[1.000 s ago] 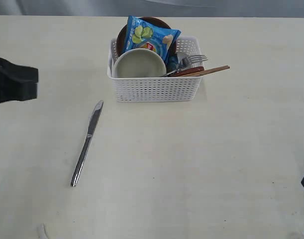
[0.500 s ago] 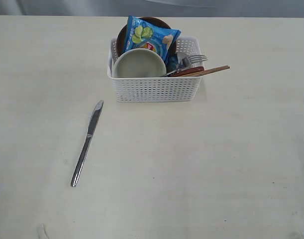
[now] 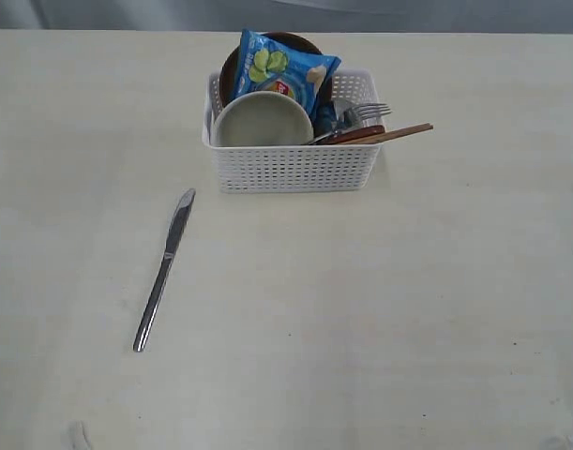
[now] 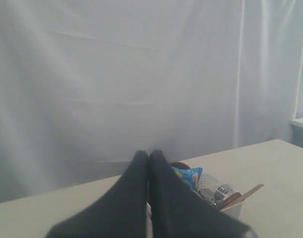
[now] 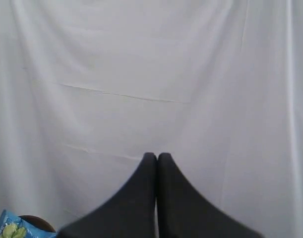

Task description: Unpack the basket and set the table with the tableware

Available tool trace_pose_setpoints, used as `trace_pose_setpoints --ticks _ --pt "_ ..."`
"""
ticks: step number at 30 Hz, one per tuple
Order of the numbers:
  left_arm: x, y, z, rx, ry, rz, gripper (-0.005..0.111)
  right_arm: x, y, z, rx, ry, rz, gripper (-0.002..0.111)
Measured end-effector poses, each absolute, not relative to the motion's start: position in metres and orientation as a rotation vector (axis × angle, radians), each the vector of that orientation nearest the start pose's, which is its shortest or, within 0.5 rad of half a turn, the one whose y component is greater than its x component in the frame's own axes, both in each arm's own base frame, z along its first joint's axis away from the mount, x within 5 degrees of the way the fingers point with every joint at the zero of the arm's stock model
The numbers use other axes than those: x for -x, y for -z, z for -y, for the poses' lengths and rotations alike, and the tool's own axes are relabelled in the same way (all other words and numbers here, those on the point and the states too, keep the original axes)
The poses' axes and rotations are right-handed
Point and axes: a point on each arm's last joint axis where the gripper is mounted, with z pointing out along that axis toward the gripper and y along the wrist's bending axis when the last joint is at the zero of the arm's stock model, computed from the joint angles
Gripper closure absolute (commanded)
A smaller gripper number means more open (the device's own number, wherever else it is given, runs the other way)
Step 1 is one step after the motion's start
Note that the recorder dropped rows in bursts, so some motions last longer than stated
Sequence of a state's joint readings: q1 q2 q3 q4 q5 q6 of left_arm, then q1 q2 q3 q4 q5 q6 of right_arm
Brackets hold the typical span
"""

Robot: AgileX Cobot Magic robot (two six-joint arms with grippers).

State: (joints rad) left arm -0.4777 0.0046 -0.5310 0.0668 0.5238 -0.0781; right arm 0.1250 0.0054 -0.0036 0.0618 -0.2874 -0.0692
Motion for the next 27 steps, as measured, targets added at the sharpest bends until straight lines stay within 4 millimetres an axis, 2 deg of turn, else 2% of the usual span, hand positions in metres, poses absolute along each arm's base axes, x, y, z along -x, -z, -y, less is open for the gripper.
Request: trace_pose_setpoints --ticks 9,15,21,27 --pt "-0.004 -0.330 -0.001 -0.316 0.372 -1.471 0.107 -0.050 -0.239 -0.005 0.064 -0.092 -1.197 0.109" --pt "-0.015 -0.309 0.003 -0.277 0.299 -1.523 0.107 -0.050 -0.239 -0.005 0.062 -0.096 -1.197 0.109" --pt "-0.031 -0.287 0.008 -0.087 0.325 -1.479 0.107 -0.050 -0.239 -0.005 0.056 -0.104 -1.198 0.109" --pt "-0.045 -0.250 0.007 0.007 0.255 -1.543 0.107 -0.050 -0.239 -0.005 0.056 -0.104 -1.198 0.109"
